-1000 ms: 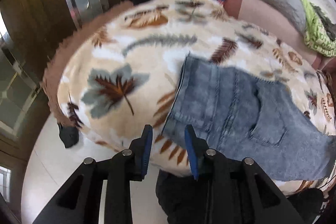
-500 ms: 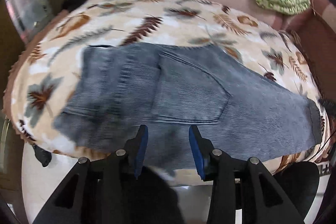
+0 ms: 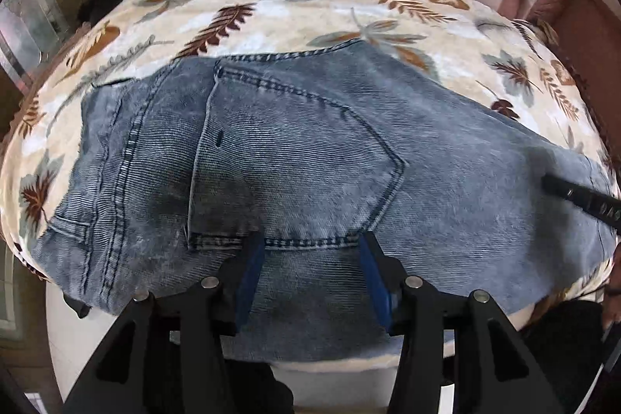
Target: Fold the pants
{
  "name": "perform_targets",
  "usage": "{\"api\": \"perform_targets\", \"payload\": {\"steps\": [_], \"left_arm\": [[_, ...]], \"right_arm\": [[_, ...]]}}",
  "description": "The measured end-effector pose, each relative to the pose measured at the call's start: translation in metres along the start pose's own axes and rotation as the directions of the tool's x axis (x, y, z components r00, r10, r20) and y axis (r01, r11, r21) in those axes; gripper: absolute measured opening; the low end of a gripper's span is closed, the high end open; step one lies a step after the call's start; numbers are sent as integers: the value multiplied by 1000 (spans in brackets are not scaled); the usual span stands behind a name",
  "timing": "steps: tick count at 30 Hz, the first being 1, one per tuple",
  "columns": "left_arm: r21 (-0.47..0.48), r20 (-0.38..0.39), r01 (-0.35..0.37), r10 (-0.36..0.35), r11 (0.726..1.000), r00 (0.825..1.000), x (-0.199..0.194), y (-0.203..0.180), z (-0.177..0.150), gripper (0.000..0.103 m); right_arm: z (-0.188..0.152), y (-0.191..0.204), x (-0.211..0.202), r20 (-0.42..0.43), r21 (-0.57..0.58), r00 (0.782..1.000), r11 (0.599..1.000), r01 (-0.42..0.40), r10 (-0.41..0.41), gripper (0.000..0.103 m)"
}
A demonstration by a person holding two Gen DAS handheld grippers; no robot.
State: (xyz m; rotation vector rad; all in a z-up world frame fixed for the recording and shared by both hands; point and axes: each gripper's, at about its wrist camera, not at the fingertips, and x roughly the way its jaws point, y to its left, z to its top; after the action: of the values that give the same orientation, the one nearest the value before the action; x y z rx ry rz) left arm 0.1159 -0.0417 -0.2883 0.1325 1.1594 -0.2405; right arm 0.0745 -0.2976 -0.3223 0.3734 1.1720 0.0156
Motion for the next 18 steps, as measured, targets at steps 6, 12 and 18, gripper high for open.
{"api": "perform_targets", "payload": {"steps": [6,12,18], "left_arm": [[9,8,-35,35,999,999,20,-5,19,62],[5,13,-31,31,1000,999,26,-8,26,71],[11,41,15,-15,1000,999,7,-6,7,71]], "right_arm": [[6,-4,14,24,14,999,999,48,-48,17],[26,7,4,60,-26,998,999,28,-26,17],[54,55,-4,64,-208,985,968,-143,159,17]]}}
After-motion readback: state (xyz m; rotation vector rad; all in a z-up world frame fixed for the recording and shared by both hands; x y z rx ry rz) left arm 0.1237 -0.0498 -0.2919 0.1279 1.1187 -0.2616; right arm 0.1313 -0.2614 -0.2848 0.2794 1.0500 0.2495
